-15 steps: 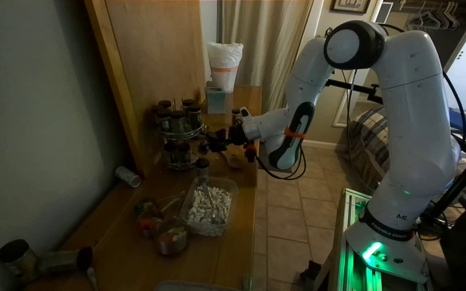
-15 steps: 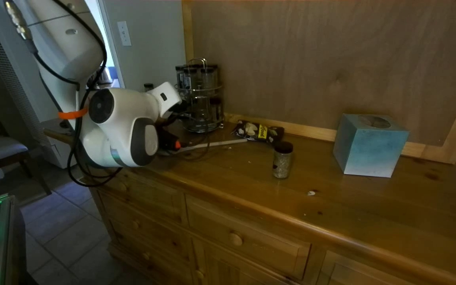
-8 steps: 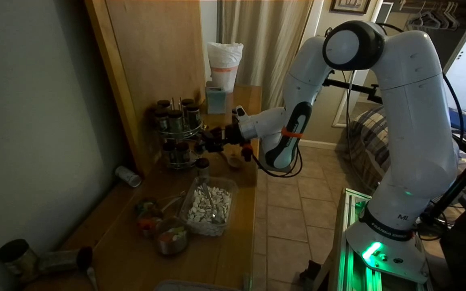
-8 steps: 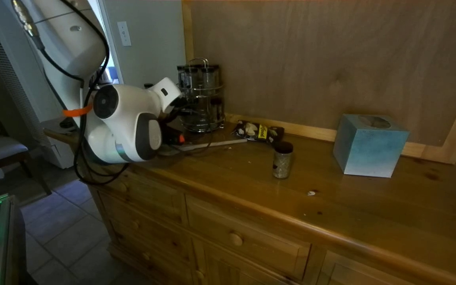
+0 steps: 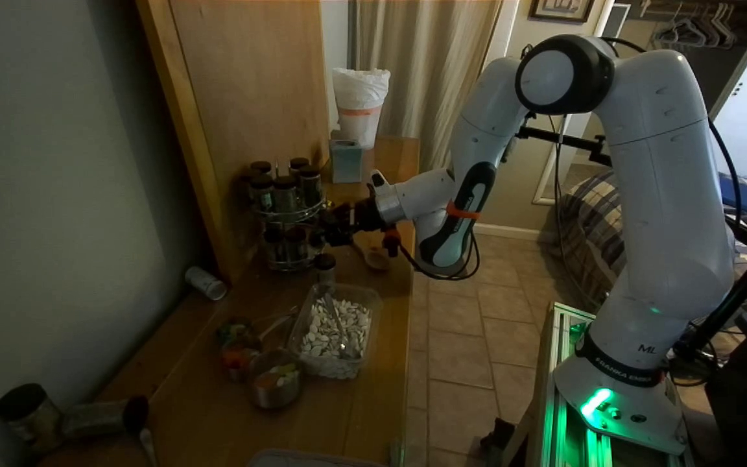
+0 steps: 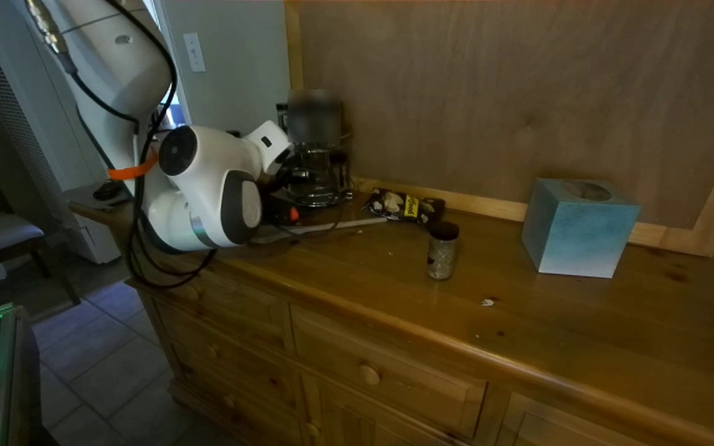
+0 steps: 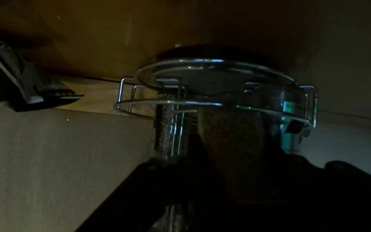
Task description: Put one jar on the silver stand.
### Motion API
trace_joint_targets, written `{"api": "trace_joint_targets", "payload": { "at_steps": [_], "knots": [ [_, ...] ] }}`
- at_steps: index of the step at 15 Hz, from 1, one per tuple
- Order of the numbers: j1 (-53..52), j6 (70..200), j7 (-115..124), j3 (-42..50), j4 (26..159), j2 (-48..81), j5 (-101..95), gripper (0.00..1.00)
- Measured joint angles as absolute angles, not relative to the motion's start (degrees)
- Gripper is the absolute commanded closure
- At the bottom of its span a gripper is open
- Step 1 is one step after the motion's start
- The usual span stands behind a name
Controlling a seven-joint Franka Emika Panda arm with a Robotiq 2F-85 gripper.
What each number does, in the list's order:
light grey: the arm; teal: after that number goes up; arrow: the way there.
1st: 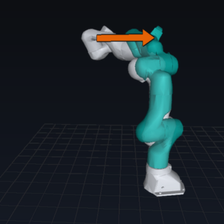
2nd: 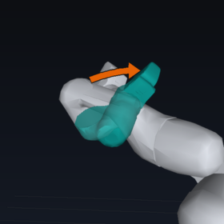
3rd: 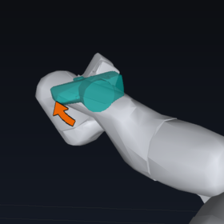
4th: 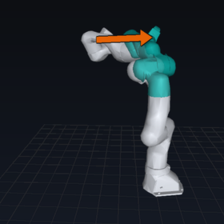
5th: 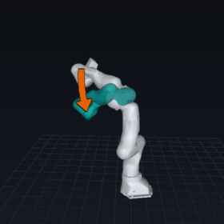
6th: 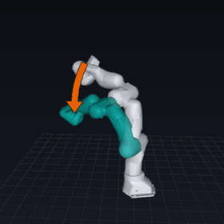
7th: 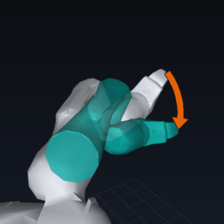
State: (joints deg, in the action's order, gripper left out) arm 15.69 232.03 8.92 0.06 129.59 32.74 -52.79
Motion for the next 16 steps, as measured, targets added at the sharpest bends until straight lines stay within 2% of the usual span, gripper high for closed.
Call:
{"api": "trace_joint_targets", "payload": {
  "at_steps": [12,16],
  "knots": [
    [15.4,228.08,8.6,0.19,128.51,32.49,-51.81,0.77],
    [14.13,222.48,8.04,0.18,127.83,31.99,-49.42,0.77]
  ]
}}
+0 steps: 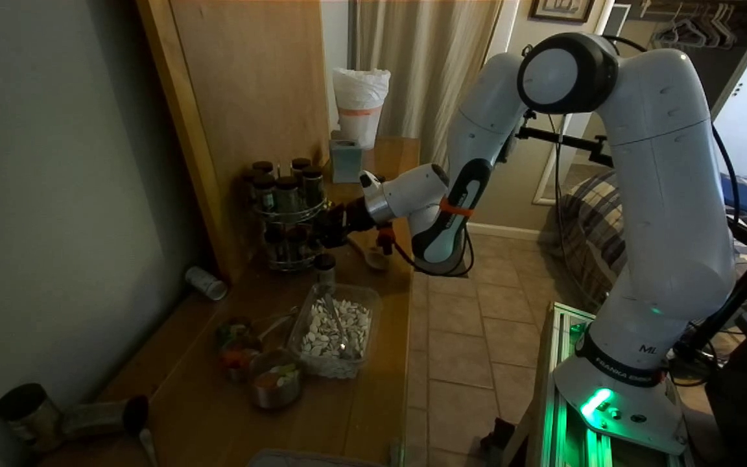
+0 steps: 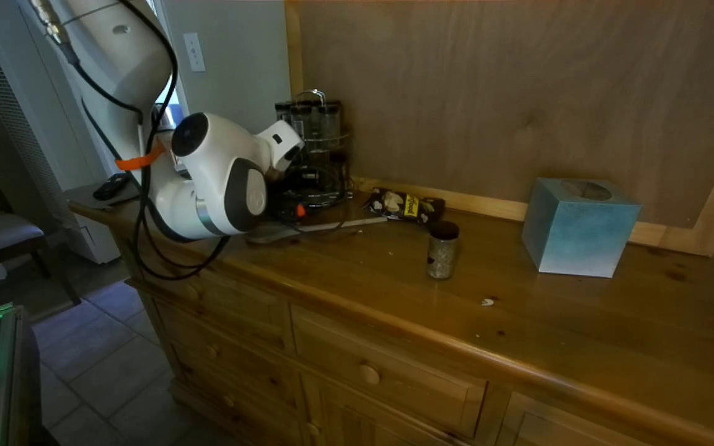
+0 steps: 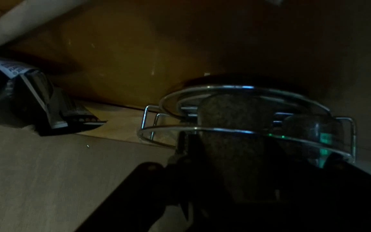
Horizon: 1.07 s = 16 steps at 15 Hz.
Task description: Put one jar on the silver stand.
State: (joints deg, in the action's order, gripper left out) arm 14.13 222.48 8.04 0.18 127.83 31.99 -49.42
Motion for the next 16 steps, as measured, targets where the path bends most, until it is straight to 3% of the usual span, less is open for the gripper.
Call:
{"api": "trace_joint_targets", "payload": {
  "at_steps": [9,10,11,12,16],
  "knots": [
    [11.7,209.39,7.4,0.14,127.39,27.36,-48.59,0.77],
    [11.42,207.86,7.4,0.13,127.19,26.93,-48.6,0.63],
    [11.14,206.51,7.4,0.13,127.18,26.44,-48.61,0.27],
    [10.91,205.4,7.4,0.13,127.18,26.04,-48.61,0.26],
    [10.41,200.94,7.34,0.15,127.12,25.36,-48.63,0.02]
  ]
}}
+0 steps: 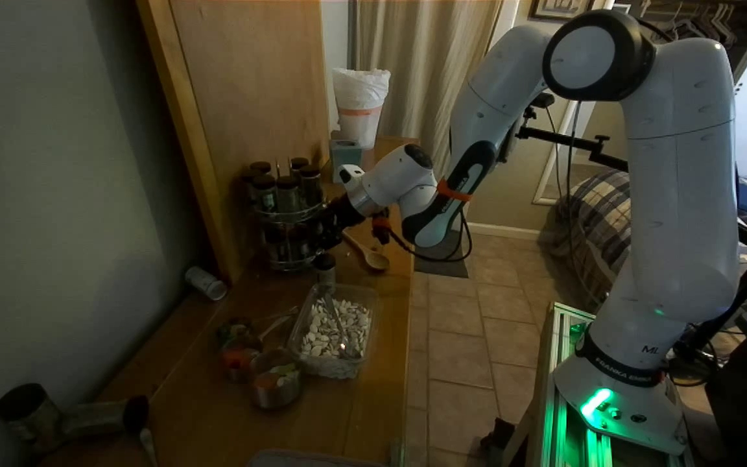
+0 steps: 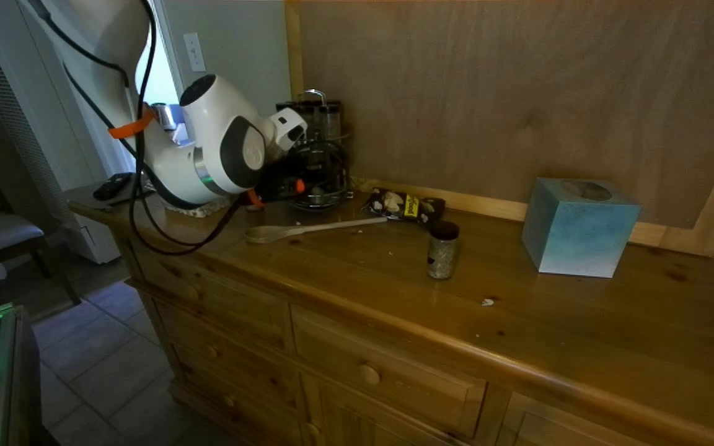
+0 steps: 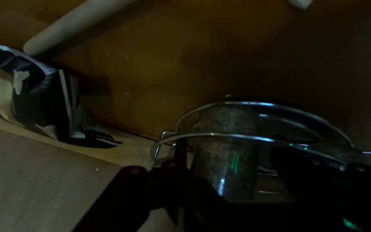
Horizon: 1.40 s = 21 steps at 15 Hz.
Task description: Put one jar on the silver stand.
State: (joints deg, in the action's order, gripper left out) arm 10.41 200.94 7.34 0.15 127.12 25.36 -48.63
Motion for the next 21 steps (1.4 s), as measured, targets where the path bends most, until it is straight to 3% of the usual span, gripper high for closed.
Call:
{"api": "trace_joint_targets", "payload": {
  "at_steps": [21],
  "knots": [
    [9.63,189.9,3.45,0.18,126.73,21.94,-44.56,0.0]
  ]
}}
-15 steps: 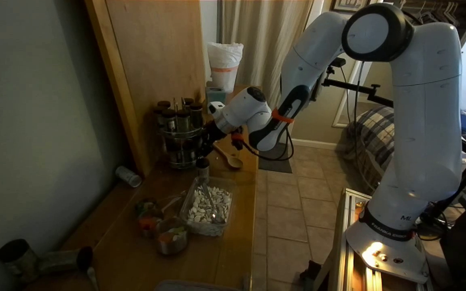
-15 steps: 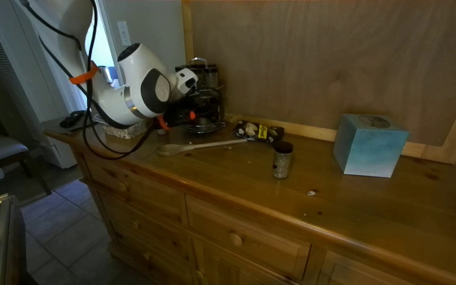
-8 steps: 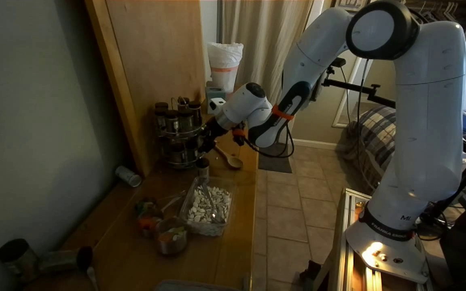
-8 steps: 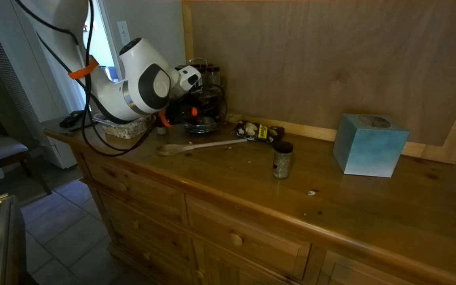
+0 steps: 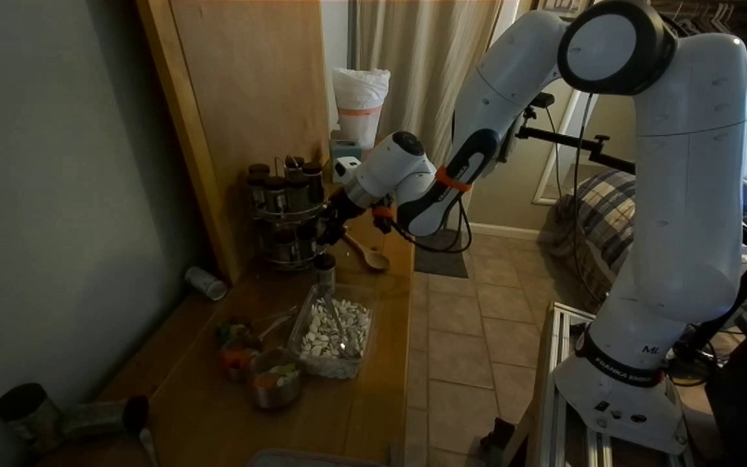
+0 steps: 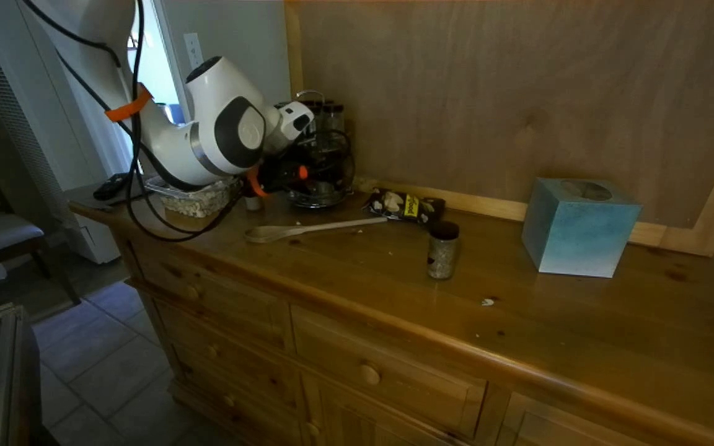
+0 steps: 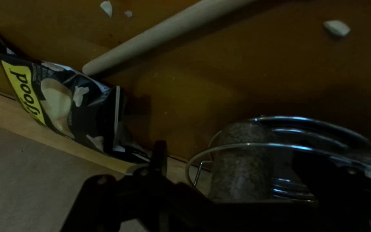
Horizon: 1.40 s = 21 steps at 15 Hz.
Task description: Put one jar on the silver stand.
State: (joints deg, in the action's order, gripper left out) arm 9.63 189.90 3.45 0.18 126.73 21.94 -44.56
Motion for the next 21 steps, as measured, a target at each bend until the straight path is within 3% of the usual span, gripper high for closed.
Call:
{"api": "trace_joint_targets", "payload": {
  "at_steps": [3,5,6,7,8,11,21],
  "knots": [
    [9.8,188.45,3.01,-0.3,126.99,21.14,-44.28,0.0],
    [10.25,187.3,3.03,-1.16,127.34,20.42,-44.28,0.09],
    [10.53,186.55,3.03,-1.71,127.43,20.13,-44.28,0.21],
    [10.87,185.75,3.03,-2.34,127.48,19.89,-44.28,0.24],
    [11.22,184.96,3.03,-2.99,127.53,19.67,-44.28,0.15],
    [11.5,182.74,2.07,-3.97,128.03,18.59,-43.11,0.03],
    [19.18,178.79,-4.02,-11.71,131.43,15.12,-36.71,0.0]
  ]
}}
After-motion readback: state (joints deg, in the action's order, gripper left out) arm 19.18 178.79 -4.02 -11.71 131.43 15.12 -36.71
